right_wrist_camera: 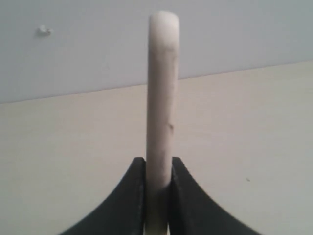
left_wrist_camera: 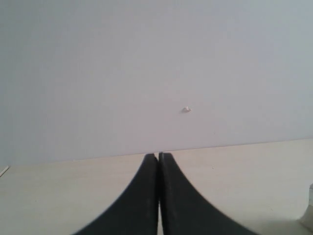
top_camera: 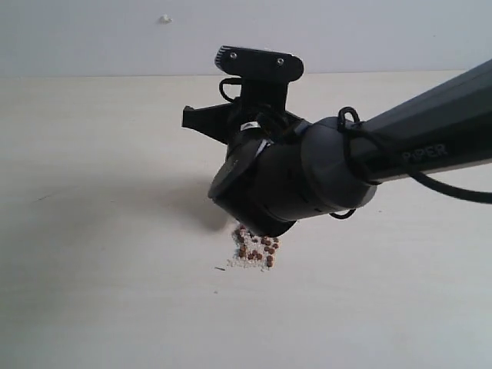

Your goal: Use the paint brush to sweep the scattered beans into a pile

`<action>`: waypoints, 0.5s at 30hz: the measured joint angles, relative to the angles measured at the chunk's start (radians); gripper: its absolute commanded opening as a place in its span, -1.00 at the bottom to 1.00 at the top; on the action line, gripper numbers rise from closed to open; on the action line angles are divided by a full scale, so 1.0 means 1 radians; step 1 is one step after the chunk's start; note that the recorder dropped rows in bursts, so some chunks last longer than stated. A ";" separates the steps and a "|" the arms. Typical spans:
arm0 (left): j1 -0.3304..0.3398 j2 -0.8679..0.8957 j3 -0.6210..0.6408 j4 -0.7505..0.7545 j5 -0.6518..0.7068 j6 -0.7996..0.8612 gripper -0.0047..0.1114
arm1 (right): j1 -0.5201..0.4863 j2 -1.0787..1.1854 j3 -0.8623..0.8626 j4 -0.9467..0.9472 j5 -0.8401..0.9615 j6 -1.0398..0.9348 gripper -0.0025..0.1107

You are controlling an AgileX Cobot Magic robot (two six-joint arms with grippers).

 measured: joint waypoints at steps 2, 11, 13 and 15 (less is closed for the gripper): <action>0.000 0.000 0.000 0.000 0.000 0.000 -0.92 | 0.000 -0.018 0.000 -0.063 0.054 -0.004 -0.96; 0.000 0.000 0.000 0.000 0.000 0.000 -0.92 | 0.000 -0.163 0.122 -0.563 0.285 0.109 -0.96; 0.000 0.000 0.000 0.000 0.000 0.000 -0.92 | 0.000 -0.217 0.178 -0.752 0.325 0.192 -0.96; 0.000 0.000 0.000 0.000 0.000 0.000 -0.92 | 0.000 -0.269 0.231 -0.923 0.348 0.267 -0.96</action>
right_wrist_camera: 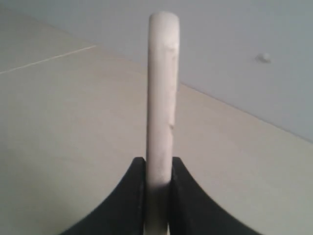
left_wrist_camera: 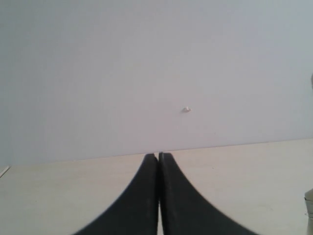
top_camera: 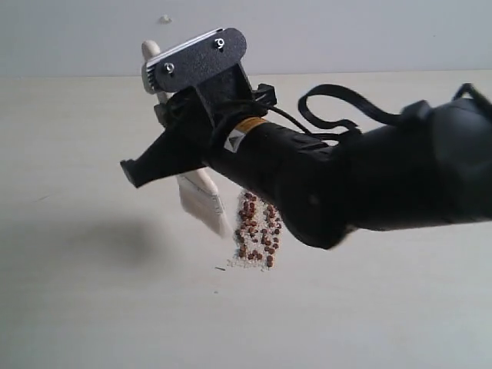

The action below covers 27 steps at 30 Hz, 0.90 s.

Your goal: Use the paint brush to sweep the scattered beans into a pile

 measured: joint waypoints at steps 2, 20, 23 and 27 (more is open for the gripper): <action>0.000 0.000 0.000 0.000 0.000 0.000 -0.92 | 0.000 -0.055 0.063 -0.171 0.004 0.075 -0.96; 0.000 0.000 0.000 0.000 0.000 0.000 -0.92 | -0.326 -0.040 0.430 -1.028 -0.603 0.761 -0.96; 0.000 0.000 0.000 0.000 0.000 0.000 -0.92 | -0.326 0.066 0.429 -0.999 -0.650 0.785 -0.96; 0.000 0.000 0.000 0.000 0.000 0.000 -0.92 | -0.328 0.112 0.429 -0.920 -0.657 0.755 -0.96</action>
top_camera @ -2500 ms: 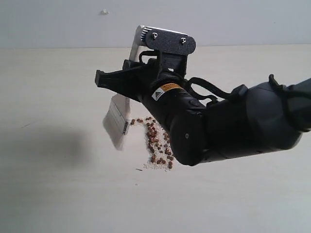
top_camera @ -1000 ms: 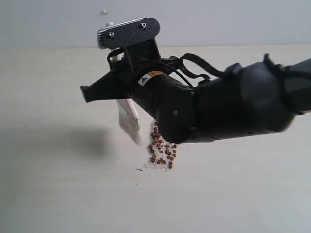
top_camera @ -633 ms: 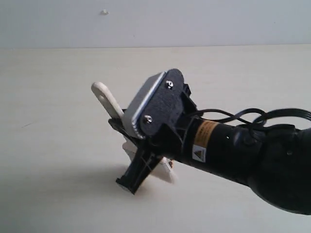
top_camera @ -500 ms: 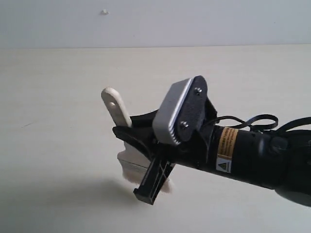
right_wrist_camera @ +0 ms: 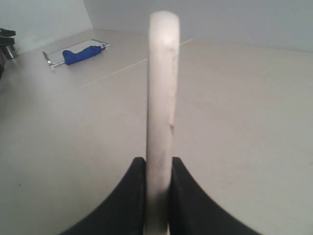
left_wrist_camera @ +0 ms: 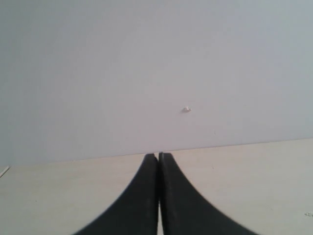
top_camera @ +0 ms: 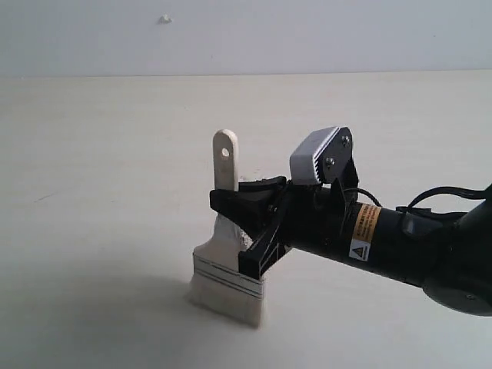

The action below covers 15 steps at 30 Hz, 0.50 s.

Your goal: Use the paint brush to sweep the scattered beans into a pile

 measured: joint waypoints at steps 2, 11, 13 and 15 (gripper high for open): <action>0.000 0.000 0.000 0.000 0.000 0.000 -0.92 | 0.000 0.004 0.000 0.039 0.005 -0.029 -0.96; 0.000 0.000 0.000 0.000 0.000 0.000 -0.92 | 0.000 0.004 -0.021 0.178 0.068 -0.170 -0.96; 0.000 0.000 0.000 0.000 0.000 0.000 -0.92 | 0.000 0.004 -0.057 0.183 0.116 -0.186 -0.96; 0.000 0.000 0.000 0.000 0.000 0.000 -0.92 | 0.000 0.004 -0.104 0.190 0.185 -0.204 -0.96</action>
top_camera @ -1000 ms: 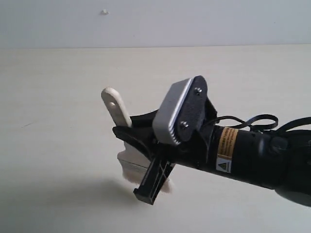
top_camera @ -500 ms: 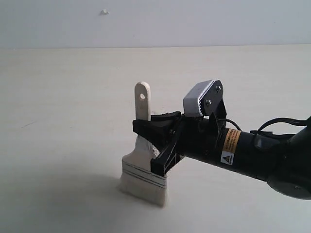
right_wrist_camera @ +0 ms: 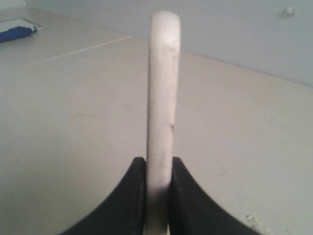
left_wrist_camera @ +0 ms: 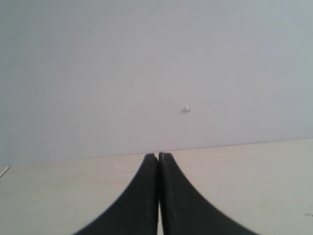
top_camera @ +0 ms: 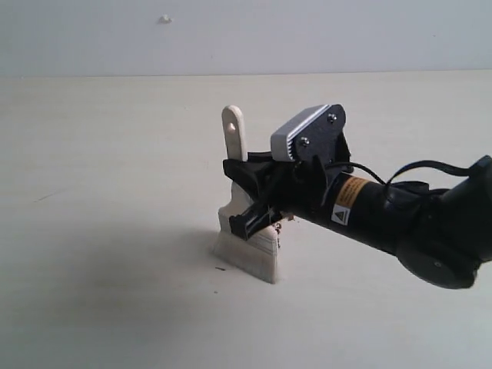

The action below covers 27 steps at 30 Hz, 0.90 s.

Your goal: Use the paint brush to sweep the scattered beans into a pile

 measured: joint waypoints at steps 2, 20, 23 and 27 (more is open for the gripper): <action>0.000 0.000 0.000 0.000 0.000 0.000 -0.92 | -0.002 0.001 -0.047 0.011 0.071 -0.009 -0.96; 0.000 0.000 0.000 0.000 0.000 0.002 -0.92 | -0.040 -0.149 -0.128 -0.159 0.191 0.195 -0.96; 0.000 0.000 0.000 0.000 0.000 0.002 -0.92 | -0.040 -0.254 -0.130 -0.151 0.273 0.200 -0.96; 0.000 0.000 0.000 0.000 0.000 0.002 -0.92 | -0.040 -0.384 -0.130 -0.045 0.493 0.124 -0.96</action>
